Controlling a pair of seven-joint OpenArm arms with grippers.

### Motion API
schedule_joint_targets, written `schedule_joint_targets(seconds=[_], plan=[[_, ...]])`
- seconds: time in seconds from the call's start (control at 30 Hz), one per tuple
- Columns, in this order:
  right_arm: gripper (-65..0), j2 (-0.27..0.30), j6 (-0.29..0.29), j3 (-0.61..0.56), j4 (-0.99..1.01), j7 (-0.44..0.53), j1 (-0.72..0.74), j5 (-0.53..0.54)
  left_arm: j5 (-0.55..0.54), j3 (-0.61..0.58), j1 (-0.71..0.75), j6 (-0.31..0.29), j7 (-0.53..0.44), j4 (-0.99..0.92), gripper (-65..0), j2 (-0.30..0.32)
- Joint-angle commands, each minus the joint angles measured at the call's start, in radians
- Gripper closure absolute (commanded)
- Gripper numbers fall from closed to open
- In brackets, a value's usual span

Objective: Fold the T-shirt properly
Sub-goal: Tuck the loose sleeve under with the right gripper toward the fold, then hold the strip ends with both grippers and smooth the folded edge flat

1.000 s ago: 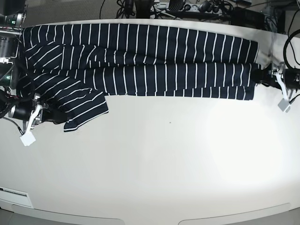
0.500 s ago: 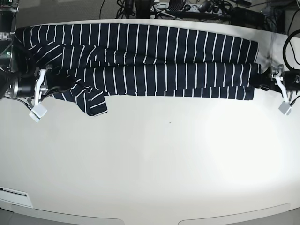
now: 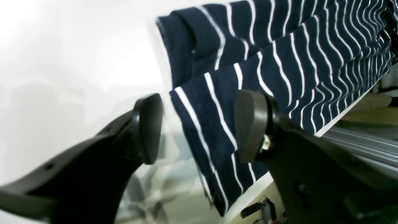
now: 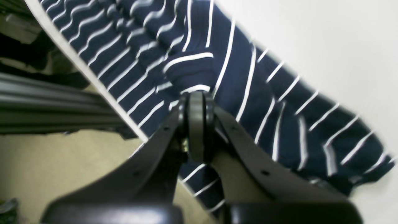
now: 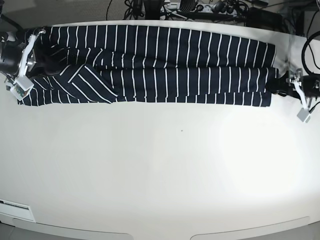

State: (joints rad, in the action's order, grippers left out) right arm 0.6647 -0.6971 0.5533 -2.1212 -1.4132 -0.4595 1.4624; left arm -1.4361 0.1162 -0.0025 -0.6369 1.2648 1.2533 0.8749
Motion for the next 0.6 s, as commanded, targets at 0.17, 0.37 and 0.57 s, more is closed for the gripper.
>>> schedule_joint_targets(seconds=[0.17, 0.37, 0.57], plan=[[0.0, 0.024, -0.001, 0.011, -0.013, 0.017, -0.102, 0.021, -0.020, 0.009, -0.014, -0.006, -0.009, 0.010, -38.4, 0.028], [0.0, 0.074, -0.001, 0.012, -0.013, 0.017, -0.147, 0.021, -0.020, 0.009, -0.014, -0.006, -0.009, 0.010, -38.4, 0.028], [0.0, 0.129, -0.001, 0.011, -0.013, 0.017, -0.147, 0.021, -0.020, 0.009, -0.014, -0.006, -0.008, 0.010, -38.4, 0.028]])
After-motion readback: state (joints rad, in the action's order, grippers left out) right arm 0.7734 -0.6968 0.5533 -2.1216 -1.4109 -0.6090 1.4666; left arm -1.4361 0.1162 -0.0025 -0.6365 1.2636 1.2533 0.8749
